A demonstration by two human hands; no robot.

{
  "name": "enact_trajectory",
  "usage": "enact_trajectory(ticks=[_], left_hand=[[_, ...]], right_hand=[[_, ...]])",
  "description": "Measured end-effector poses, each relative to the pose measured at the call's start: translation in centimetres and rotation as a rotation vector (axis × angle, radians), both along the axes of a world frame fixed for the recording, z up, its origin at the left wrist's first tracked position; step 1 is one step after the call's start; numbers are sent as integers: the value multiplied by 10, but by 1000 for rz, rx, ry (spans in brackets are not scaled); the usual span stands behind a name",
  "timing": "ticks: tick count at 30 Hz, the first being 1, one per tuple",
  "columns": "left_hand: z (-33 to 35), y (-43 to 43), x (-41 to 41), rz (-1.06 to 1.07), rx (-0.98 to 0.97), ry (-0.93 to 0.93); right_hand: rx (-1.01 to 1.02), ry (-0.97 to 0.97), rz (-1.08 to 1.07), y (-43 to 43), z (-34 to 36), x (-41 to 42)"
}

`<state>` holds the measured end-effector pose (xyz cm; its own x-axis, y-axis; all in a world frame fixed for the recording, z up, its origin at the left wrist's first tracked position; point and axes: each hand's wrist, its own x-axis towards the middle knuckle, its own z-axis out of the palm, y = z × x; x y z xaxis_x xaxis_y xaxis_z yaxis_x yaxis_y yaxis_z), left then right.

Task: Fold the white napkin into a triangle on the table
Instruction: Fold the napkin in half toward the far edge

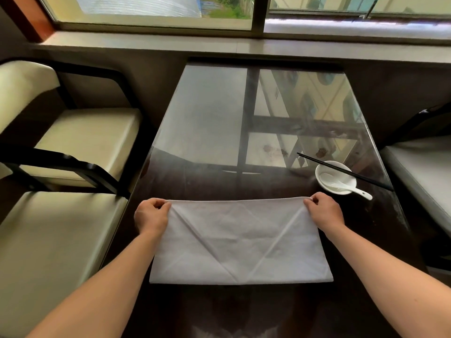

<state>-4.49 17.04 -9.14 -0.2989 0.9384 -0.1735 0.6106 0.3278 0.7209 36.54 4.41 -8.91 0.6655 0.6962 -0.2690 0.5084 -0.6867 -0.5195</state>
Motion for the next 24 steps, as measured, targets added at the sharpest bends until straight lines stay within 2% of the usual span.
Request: enact_trajectory(ticks=[6,9,16,24], left_hand=[[-3,2,6,-34,4,122],[-3,-2,7,-59,30,169],[-4,-37,-11,-153,-53,252],[9,-75,-18,-193,-111,248]], right_hand=[[-43,-45,15,4,-1,-1],[-10,-53,-9,-1,1,-2],[59,-21,-65,-41,-4,-1],[9,18,-107,-83,-4,-20]])
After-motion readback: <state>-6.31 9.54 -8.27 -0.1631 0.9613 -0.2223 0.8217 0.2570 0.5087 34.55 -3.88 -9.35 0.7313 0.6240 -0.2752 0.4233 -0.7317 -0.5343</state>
